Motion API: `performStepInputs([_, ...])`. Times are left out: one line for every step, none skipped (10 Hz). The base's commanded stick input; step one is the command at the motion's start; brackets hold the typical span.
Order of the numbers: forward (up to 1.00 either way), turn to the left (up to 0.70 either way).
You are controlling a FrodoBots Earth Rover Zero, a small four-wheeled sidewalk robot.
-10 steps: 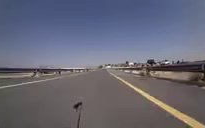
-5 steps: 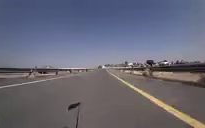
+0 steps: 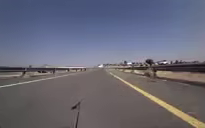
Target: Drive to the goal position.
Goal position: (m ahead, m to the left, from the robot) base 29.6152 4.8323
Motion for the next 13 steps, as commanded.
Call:
performStepInputs([1.0, 0.0])
performStepInputs([1.0, 0.0])
performStepInputs([1.0, 0.0])
performStepInputs([1.0, 0.0])
performStepInputs([1.0, 0.0])
performStepInputs([1.0, 0.0])
performStepInputs([1.0, 0.0])
performStepInputs([1.0, 0.0])
performStepInputs([1.0, 0.0])
performStepInputs([1.0, 0.0])
performStepInputs([1.0, 0.0])
performStepInputs([1.0, 0.0])
performStepInputs([1.0, 0.0])
